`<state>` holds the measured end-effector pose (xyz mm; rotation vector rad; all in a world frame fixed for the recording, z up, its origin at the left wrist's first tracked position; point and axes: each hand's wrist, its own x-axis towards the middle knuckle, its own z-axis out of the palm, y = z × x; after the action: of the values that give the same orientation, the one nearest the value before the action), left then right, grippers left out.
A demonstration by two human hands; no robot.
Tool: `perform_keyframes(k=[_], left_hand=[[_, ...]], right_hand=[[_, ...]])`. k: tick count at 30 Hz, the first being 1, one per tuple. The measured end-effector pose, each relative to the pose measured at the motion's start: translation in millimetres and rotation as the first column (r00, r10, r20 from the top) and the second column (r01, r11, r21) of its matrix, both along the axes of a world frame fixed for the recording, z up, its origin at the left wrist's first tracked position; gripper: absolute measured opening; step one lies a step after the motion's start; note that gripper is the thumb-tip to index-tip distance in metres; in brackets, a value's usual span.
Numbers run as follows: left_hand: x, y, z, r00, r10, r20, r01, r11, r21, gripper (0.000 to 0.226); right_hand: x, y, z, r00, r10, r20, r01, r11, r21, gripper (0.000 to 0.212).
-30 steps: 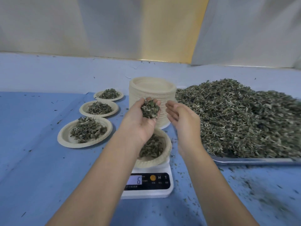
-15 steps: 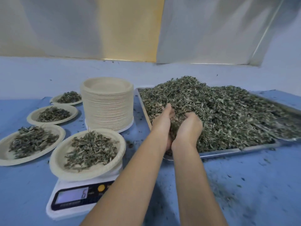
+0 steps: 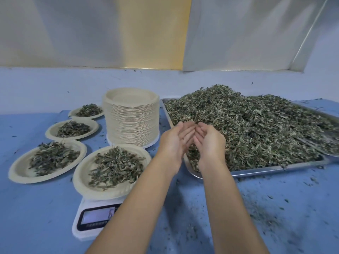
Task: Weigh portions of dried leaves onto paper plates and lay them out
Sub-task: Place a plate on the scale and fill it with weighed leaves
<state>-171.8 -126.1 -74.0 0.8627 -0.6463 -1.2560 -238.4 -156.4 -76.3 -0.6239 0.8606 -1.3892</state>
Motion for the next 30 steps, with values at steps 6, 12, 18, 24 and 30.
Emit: perform_keyframes(k=[6,12,18,24,30], left_hand=[[60.1,33.6,0.2,0.991,0.131,-0.035,-0.132,0.990,-0.045,0.033],[126.3,71.5,1.3,0.974,0.208,-0.095,-0.214,0.975,-0.065,0.035],[167.7,101.7,-15.8,0.884,0.456,0.104,-0.459,0.888,0.003,0.037],[172.0,104.6,-30.7,0.792,0.575,0.207,-0.594,0.804,0.037,0.036],[173.3,100.4,-40.3,0.824,0.533,0.193,-0.560,0.819,0.127,0.032]], right_hand=[[34.3,14.5,-4.0,0.988,0.077,-0.134,-0.085,0.995,-0.051,0.019],[65.7,30.8,-20.5,0.915,0.139,-0.380,-0.204,0.969,-0.137,0.012],[71.1,38.2,-28.7,0.852,0.083,-0.517,-0.225,0.950,-0.218,0.022],[76.0,42.2,-37.8,0.802,0.099,-0.589,-0.271,0.939,-0.213,0.018],[81.1,46.9,-40.5,0.778,0.117,-0.617,-0.305,0.929,-0.208,0.025]])
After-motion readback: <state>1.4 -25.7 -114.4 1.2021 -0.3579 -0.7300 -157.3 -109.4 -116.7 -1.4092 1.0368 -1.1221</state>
